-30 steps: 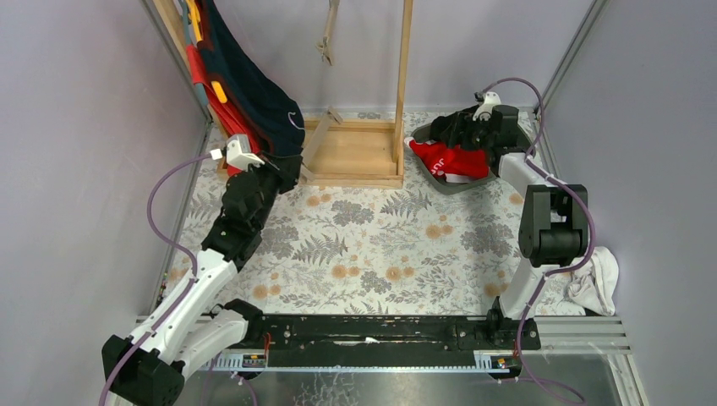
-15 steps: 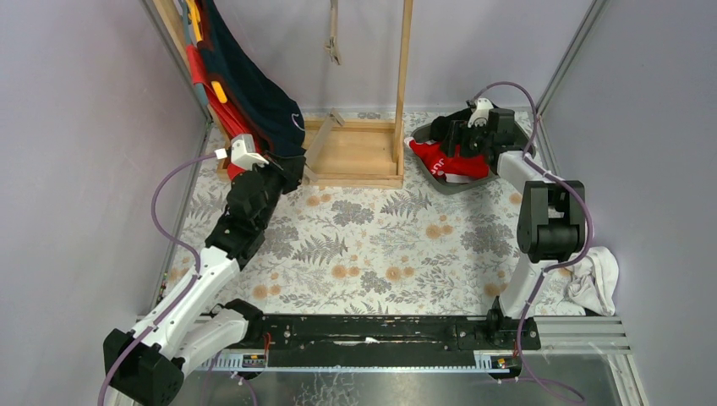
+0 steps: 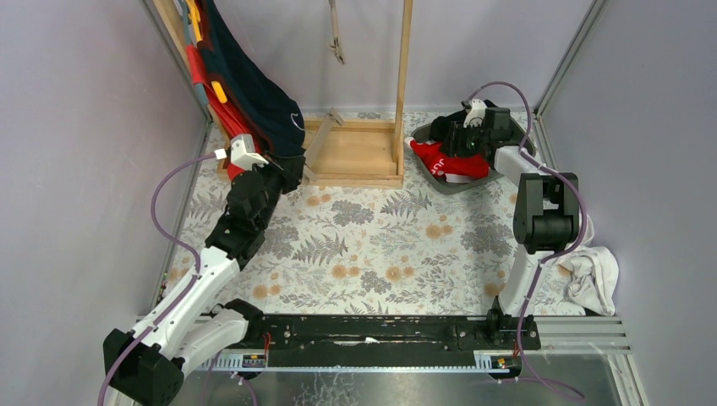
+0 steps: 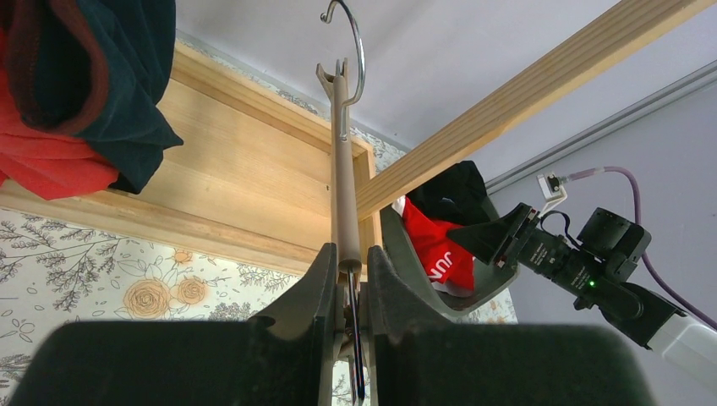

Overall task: Clip the underwear to the hanger
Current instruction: Pick up the underwear from the bin.

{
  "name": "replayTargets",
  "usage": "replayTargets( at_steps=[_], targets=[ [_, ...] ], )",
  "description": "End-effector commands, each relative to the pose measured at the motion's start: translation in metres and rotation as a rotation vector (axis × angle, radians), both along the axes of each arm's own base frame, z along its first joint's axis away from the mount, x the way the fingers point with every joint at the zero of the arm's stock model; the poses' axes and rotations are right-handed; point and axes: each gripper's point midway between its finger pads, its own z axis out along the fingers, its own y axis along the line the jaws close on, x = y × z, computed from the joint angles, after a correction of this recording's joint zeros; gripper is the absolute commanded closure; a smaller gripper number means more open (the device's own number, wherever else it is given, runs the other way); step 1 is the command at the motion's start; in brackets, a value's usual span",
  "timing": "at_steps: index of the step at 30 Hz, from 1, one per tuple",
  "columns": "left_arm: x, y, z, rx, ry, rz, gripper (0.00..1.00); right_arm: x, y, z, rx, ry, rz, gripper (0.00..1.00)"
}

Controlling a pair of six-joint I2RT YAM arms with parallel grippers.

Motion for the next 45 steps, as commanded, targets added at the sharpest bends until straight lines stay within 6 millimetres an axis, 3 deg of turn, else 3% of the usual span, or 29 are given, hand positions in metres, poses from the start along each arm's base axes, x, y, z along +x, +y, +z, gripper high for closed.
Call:
replayTargets(
  at_steps=[1, 9, 14, 18, 24, 32, 35, 39, 42, 45],
  targets=[
    [0.0, 0.003, 0.031, -0.038, -0.102, 0.026, 1.0, 0.01, 0.01, 0.025, 0.018, -0.051, 0.05, 0.56],
    [0.001, 0.002, 0.028, -0.036, -0.095, 0.025, 1.0, 0.003, 0.012, 0.037, 0.02, -0.055, 0.058, 0.99],
    [0.001, 0.003, 0.029, -0.038, -0.098, 0.026, 1.0, -0.005, 0.013, 0.063, 0.039, -0.075, 0.027, 1.0],
    [-0.001, 0.003, 0.032, -0.047, -0.107, 0.023, 1.0, -0.009, 0.009, 0.111, 0.077, -0.138, -0.039, 1.0],
    [-0.008, 0.002, 0.04, -0.061, -0.133, 0.005, 1.0, -0.025, 0.007, 0.221, 0.159, -0.294, -0.115, 1.0],
    [-0.02, 0.004, 0.052, -0.088, -0.161, -0.015, 1.0, -0.072, 0.006, 0.337, 0.183, -0.475, -0.172, 1.0],
    [-0.024, 0.003, 0.054, -0.093, -0.163, -0.027, 1.0, -0.091, 0.008, 0.368, 0.182, -0.532, -0.19, 1.0],
    [-0.03, 0.003, 0.056, -0.097, -0.167, -0.039, 1.0, -0.117, 0.015, 0.396, 0.209, -0.588, -0.182, 1.0],
    [-0.034, 0.006, 0.06, -0.098, -0.175, -0.038, 1.0, -0.132, 0.026, 0.402, 0.224, -0.586, -0.158, 1.0],
    [-0.038, 0.007, 0.062, -0.102, -0.179, -0.039, 1.0, -0.143, 0.034, 0.395, 0.219, -0.555, -0.15, 1.0]
  ],
)
